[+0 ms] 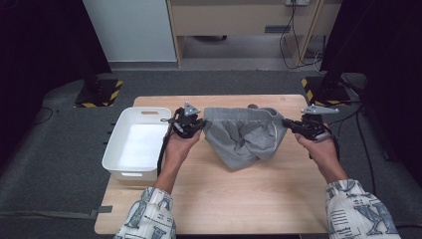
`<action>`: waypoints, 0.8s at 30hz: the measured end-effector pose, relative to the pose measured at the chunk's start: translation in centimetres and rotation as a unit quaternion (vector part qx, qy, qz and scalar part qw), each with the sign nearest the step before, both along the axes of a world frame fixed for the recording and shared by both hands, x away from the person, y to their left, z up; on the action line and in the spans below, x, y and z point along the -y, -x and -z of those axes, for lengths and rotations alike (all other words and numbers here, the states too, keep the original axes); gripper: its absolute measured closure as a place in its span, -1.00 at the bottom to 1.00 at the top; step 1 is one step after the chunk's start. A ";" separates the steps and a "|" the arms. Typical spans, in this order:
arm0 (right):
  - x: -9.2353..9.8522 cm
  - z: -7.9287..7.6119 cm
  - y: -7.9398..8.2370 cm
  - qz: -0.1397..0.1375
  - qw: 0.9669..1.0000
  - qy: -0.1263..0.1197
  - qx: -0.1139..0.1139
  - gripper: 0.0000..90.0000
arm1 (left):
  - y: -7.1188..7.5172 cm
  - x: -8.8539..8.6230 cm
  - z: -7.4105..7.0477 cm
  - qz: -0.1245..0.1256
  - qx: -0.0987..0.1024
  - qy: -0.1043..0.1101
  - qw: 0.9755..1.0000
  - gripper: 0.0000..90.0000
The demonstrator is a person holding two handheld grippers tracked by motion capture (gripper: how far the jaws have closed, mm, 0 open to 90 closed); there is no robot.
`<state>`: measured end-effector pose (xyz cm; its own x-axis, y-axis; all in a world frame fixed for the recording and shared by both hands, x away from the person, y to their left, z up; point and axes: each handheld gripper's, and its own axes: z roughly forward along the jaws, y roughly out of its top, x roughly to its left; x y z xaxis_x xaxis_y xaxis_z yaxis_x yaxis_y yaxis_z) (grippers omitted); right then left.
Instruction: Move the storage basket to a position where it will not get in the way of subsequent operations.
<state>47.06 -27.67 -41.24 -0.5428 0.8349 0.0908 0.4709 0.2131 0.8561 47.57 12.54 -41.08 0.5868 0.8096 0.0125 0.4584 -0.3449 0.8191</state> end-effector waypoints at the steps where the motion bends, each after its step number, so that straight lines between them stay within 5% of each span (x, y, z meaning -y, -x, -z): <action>1: 0.0 0.0 0.0 0.000 1.000 0.002 0.000 1.00 | 0.0 0.0 0.0 0.000 -0.001 -0.002 1.000 0.90; 24: 0.0 -3.6 0.7 -0.009 0.999 -0.007 0.030 1.00 | 1.3 -1.0 -3.7 0.008 0.038 0.010 0.999 0.90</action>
<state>46.33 -27.67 -37.65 -0.5627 0.8237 0.0700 0.4148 0.2081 0.8858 46.28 13.52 -37.41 0.5971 0.8011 0.0410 0.3888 -0.3338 0.8587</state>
